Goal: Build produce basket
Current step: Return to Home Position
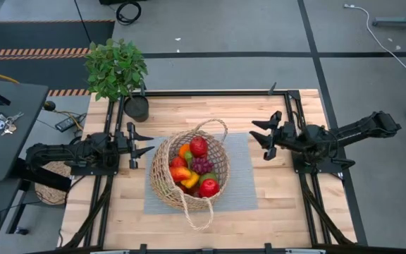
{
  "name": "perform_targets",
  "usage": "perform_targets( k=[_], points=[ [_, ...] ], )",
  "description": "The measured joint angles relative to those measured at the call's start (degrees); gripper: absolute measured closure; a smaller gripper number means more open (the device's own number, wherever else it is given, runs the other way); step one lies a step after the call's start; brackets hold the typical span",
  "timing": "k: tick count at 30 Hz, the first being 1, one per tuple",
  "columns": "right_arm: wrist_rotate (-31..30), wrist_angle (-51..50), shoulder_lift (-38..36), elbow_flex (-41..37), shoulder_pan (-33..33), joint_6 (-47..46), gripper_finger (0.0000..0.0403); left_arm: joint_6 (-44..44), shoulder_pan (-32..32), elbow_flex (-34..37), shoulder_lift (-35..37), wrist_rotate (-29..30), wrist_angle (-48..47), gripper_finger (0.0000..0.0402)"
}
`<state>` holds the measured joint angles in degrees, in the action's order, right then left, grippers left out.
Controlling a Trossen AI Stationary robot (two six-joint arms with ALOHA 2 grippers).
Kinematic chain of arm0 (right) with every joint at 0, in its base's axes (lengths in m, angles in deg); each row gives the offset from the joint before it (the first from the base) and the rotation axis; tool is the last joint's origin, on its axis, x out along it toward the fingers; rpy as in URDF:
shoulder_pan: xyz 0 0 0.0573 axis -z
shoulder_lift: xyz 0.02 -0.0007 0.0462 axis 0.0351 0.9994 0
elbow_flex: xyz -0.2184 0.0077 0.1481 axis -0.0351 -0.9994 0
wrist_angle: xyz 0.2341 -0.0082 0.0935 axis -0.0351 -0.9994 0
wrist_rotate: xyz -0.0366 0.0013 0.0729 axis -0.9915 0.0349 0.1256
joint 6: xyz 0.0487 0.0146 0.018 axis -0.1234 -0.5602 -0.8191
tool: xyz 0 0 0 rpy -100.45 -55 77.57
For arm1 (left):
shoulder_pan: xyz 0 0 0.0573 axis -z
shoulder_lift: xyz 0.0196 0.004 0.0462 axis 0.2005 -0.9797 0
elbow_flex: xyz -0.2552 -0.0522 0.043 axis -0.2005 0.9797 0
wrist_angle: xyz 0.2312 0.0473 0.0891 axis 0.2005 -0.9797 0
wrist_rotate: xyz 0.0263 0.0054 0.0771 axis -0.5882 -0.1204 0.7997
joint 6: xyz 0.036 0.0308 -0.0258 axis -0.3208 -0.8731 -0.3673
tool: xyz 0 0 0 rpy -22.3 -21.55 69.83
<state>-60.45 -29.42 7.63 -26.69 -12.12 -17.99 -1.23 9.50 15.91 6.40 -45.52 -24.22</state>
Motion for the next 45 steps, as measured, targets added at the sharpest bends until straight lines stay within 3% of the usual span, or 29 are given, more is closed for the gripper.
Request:
perform_targets(
  k=[4, 13, 23, 33, 41, 45],
  points=[
    [3.49, -2.37, -5.06, -3.20, 0.88, -3.06, 0.0212, -0.02, 0.00, 0.00, 0.00, 0.00, 0.00, 0.0241],
    [16.66, -25.08, -18.74, -3.36, 4.87, -9.64, 0.0245, -0.02, 0.00, 0.00, 0.00, 0.00, 0.00, 0.0241],
    [31.68, -31.91, -21.23, -3.66, 5.04, -7.81, 0.0280, -0.02, 0.00, -0.02, 0.00, 0.02, 0.00, 0.0241],
    [31.59, -29.82, -31.42, -11.89, 5.85, -8.91, 0.0305, -0.02, 0.00, -0.02, 0.00, 0.02, -0.02, 0.0241],
    [29.54, -39.65, -41.20, -12.13, 5.85, -6.11, 0.0317, 0.00, 0.00, 0.00, 0.00, 0.00, 0.00, 0.0241],
    [28.70, -41.50, -40.65, -12.15, 5.84, -7.93, 0.0320, -0.02, 0.00, -0.02, 0.00, 0.00, -0.04, 0.0241]
  ],
)
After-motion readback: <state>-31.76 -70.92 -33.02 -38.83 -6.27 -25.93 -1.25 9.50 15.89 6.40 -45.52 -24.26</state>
